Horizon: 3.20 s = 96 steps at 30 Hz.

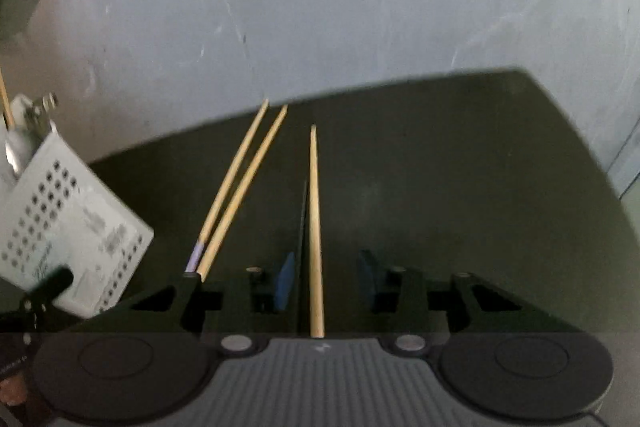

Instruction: Organize utensils

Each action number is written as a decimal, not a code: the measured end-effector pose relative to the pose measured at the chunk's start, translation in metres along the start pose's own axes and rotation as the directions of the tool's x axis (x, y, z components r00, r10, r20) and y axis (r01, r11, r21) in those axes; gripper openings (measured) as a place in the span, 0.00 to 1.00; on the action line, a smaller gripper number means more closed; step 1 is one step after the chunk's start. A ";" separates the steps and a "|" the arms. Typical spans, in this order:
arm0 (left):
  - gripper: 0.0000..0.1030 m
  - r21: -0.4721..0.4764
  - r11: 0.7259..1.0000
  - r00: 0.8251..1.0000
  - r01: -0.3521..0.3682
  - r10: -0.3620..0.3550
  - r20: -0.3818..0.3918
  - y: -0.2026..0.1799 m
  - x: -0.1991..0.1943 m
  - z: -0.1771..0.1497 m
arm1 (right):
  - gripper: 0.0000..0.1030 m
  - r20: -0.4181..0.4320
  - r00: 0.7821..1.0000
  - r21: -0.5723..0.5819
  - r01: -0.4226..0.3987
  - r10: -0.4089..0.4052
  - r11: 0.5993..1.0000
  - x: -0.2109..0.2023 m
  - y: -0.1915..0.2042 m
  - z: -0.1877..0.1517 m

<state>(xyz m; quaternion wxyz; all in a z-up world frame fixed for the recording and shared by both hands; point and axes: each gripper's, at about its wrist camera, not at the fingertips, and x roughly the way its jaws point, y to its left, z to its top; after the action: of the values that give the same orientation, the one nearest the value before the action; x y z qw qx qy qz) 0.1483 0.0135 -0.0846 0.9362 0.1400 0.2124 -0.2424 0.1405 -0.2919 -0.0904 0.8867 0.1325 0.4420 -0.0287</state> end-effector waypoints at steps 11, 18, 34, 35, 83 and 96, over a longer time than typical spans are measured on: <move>0.77 -0.002 1.000 1.000 0.006 -0.006 -0.001 0.003 0.001 0.000 | 0.13 -0.049 0.986 -0.212 0.146 -0.160 0.966 0.022 0.049 -0.013; 0.77 0.000 1.000 1.000 0.006 -0.006 -0.002 0.003 0.001 0.000 | 0.12 -0.032 0.998 -0.105 0.052 -0.056 0.993 0.012 0.034 -0.013; 0.77 0.003 1.000 1.000 0.006 -0.006 -0.003 0.004 0.001 0.000 | 0.12 0.417 0.851 -0.157 -0.279 0.319 0.947 -0.072 0.057 0.014; 0.77 0.003 1.000 1.000 0.006 -0.006 -0.003 0.003 0.001 -0.001 | 0.13 0.449 0.816 -0.187 -0.313 0.364 0.931 -0.078 0.064 0.018; 0.77 -0.002 1.000 1.000 0.004 -0.004 -0.022 0.005 0.002 0.006 | 0.62 0.387 0.913 -0.065 -0.110 0.127 0.992 -0.076 0.082 0.032; 0.77 -0.005 1.000 1.000 0.006 -0.006 -0.017 0.005 0.002 0.004 | 0.99 0.285 0.958 0.044 0.007 -0.019 0.999 -0.042 0.044 0.026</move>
<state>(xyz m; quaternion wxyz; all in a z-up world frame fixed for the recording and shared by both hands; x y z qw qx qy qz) 0.1539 0.0152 -0.0812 0.9340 0.1388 0.2214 -0.2434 0.1424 -0.2593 -0.0329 0.9379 0.1430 0.3098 -0.0626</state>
